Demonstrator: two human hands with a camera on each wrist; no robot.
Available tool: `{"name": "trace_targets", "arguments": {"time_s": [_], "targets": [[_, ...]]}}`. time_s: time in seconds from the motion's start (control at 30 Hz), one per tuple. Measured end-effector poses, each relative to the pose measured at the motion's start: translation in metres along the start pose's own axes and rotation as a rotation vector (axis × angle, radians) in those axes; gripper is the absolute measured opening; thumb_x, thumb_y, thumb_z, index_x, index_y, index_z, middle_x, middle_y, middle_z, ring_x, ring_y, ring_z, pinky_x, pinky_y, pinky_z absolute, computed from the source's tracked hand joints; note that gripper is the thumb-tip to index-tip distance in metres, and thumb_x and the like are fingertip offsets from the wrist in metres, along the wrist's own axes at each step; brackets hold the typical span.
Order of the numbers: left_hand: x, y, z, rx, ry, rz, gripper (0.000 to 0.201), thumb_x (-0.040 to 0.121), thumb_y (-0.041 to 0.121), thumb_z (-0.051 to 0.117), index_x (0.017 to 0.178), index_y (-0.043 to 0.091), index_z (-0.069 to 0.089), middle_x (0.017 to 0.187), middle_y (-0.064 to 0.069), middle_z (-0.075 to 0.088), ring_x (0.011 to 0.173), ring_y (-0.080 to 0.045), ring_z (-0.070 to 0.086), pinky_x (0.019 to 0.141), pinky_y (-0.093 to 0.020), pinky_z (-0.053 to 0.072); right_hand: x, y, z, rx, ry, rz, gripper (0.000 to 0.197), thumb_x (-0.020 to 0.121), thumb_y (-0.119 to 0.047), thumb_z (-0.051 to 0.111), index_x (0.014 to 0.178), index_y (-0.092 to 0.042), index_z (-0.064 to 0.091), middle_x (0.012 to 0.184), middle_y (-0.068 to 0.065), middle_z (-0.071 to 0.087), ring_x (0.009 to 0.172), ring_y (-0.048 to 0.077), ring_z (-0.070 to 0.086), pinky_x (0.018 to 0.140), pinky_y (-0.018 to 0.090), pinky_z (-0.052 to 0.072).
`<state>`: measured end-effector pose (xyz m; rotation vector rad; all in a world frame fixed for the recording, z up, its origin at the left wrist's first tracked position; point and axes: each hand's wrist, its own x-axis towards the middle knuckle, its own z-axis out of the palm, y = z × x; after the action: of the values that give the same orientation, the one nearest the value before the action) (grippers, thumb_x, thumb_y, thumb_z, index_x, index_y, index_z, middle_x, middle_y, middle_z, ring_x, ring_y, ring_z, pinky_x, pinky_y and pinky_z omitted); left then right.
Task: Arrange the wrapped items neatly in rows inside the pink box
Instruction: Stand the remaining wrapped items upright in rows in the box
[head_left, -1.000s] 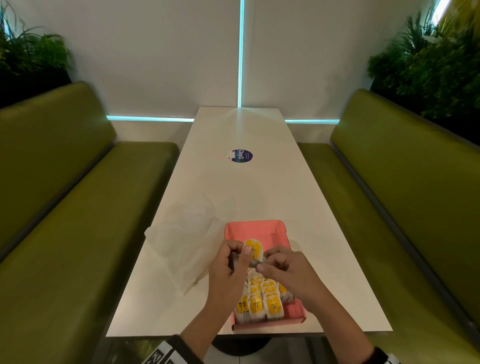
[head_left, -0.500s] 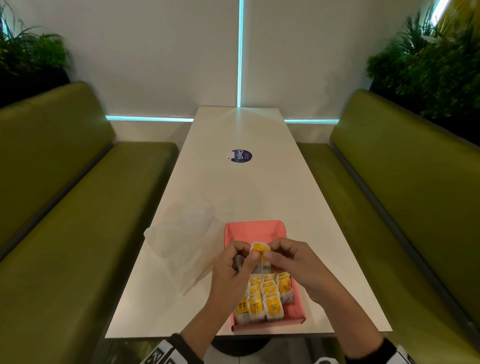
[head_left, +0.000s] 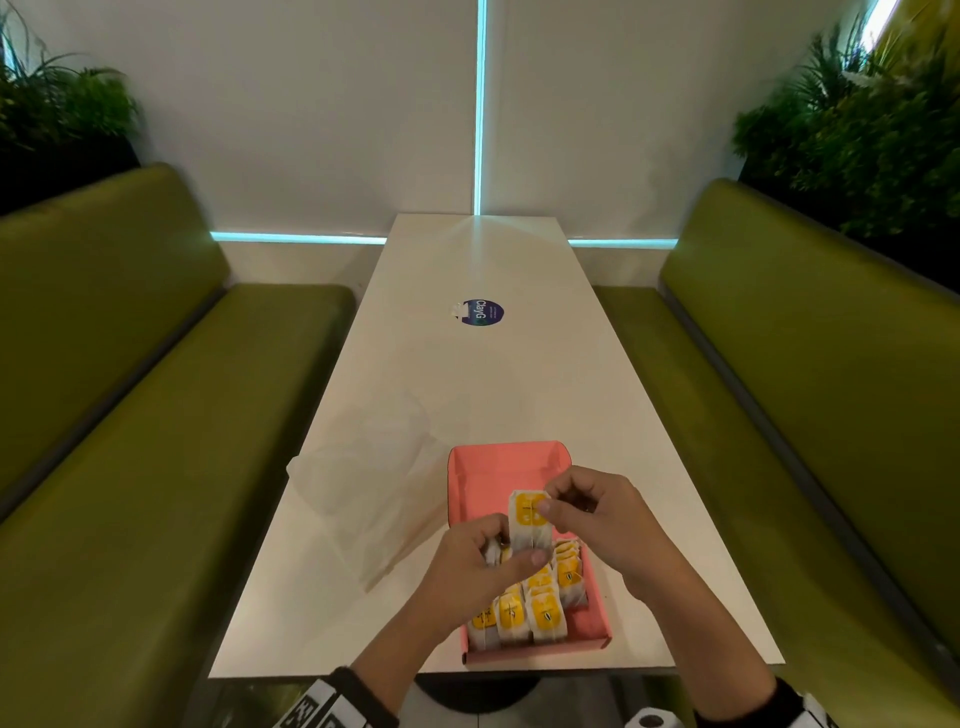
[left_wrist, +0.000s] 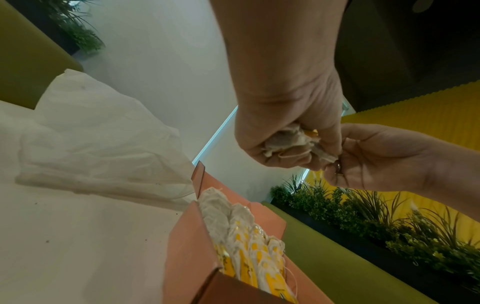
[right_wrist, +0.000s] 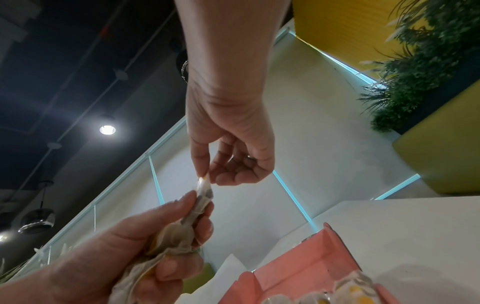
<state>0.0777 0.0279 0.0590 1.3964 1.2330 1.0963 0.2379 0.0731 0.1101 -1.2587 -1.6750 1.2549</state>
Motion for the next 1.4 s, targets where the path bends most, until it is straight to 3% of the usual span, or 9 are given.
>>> {"name": "trace_targets", "arguments": {"time_s": [0.13, 0.23, 0.37, 0.47, 0.6, 0.77, 0.97, 1.2, 1.4], "targets": [[0.002, -0.006, -0.002, 0.033, 0.009, -0.04, 0.027, 0.074, 0.038, 0.076, 0.093, 0.02, 0.071, 0.087, 0.001, 0.072, 0.081, -0.018, 0.067, 0.066, -0.026, 0.054, -0.002, -0.001, -0.002, -0.016, -0.035, 0.016, 0.007, 0.08, -0.01, 0.07, 0.08, -0.013, 0.064, 0.072, -0.002, 0.06, 0.066, 0.009, 0.053, 0.065, 0.022, 0.046], [0.003, -0.011, -0.002, 0.087, -0.004, -0.035, 0.045, 0.066, 0.055, 0.073, 0.09, 0.017, 0.07, 0.084, -0.011, 0.068, 0.078, -0.031, 0.062, 0.069, -0.041, 0.051, -0.002, -0.001, -0.004, -0.129, -0.114, 0.016, 0.024, 0.075, -0.014, 0.076, 0.092, -0.025, 0.064, 0.086, -0.006, 0.064, 0.071, 0.006, 0.056, 0.065, 0.016, 0.049], [0.005, -0.013, -0.001, 0.128, 0.021, -0.052, 0.03, 0.074, 0.04, 0.075, 0.088, 0.014, 0.07, 0.07, -0.005, 0.061, 0.061, -0.011, 0.049, 0.059, -0.027, 0.041, -0.001, 0.0, -0.003, -0.248, -0.119, -0.017, 0.018, 0.077, -0.009, 0.073, 0.077, -0.026, 0.067, 0.074, -0.005, 0.064, 0.066, 0.006, 0.056, 0.065, 0.022, 0.05], [0.006, -0.015, -0.001, 0.159, 0.024, -0.034, 0.033, 0.074, 0.041, 0.075, 0.087, 0.011, 0.07, 0.066, -0.005, 0.057, 0.059, -0.009, 0.045, 0.056, -0.022, 0.037, -0.002, 0.001, -0.003, -0.245, -0.134, -0.008, 0.02, 0.074, -0.014, 0.076, 0.083, -0.029, 0.065, 0.083, -0.007, 0.065, 0.068, 0.005, 0.056, 0.062, 0.015, 0.049], [0.006, -0.014, 0.0, 0.218, 0.018, -0.046, 0.024, 0.075, 0.037, 0.076, 0.087, 0.016, 0.07, 0.063, 0.012, 0.056, 0.057, -0.002, 0.047, 0.054, -0.014, 0.037, 0.0, 0.004, 0.0, -0.371, -0.213, -0.008, 0.023, 0.074, -0.017, 0.076, 0.089, -0.03, 0.064, 0.081, -0.012, 0.062, 0.068, 0.002, 0.054, 0.061, 0.01, 0.046], [0.004, -0.023, -0.005, 0.379, 0.032, -0.117, 0.048, 0.072, 0.045, 0.075, 0.115, 0.04, 0.056, 0.087, 0.015, 0.063, 0.09, -0.003, 0.059, 0.081, -0.019, 0.045, 0.004, 0.018, -0.005, -0.445, -0.149, 0.023, 0.014, 0.077, -0.019, 0.073, 0.071, -0.022, 0.061, 0.067, -0.011, 0.056, 0.063, 0.004, 0.051, 0.06, 0.02, 0.044], [-0.006, -0.034, -0.006, 0.611, -0.213, -0.207, 0.048, 0.073, 0.045, 0.075, 0.117, 0.033, 0.059, 0.097, 0.011, 0.058, 0.095, -0.01, 0.057, 0.085, -0.025, 0.047, 0.005, 0.056, -0.013, -0.734, -0.189, 0.118, 0.027, 0.079, -0.008, 0.059, 0.065, -0.028, 0.047, 0.07, -0.01, 0.053, 0.067, 0.007, 0.05, 0.059, 0.016, 0.04], [-0.01, -0.038, 0.001, 0.788, -0.315, -0.2, 0.036, 0.078, 0.039, 0.072, 0.113, 0.031, 0.065, 0.105, 0.009, 0.065, 0.091, -0.007, 0.054, 0.076, -0.015, 0.037, -0.004, 0.082, -0.003, -0.996, -0.23, 0.187, 0.009, 0.084, -0.017, 0.052, 0.087, -0.024, 0.058, 0.094, -0.001, 0.063, 0.087, 0.016, 0.06, 0.079, 0.027, 0.052], [-0.008, -0.038, 0.001, 0.846, -0.363, -0.155, 0.023, 0.083, 0.037, 0.066, 0.104, 0.028, 0.072, 0.108, 0.008, 0.067, 0.1, -0.01, 0.056, 0.078, -0.016, 0.036, -0.008, 0.097, 0.01, -1.21, -0.188, 0.074, 0.027, 0.092, -0.015, 0.044, 0.11, -0.026, 0.061, 0.114, 0.0, 0.059, 0.114, 0.019, 0.044, 0.09, 0.031, 0.037]]}}
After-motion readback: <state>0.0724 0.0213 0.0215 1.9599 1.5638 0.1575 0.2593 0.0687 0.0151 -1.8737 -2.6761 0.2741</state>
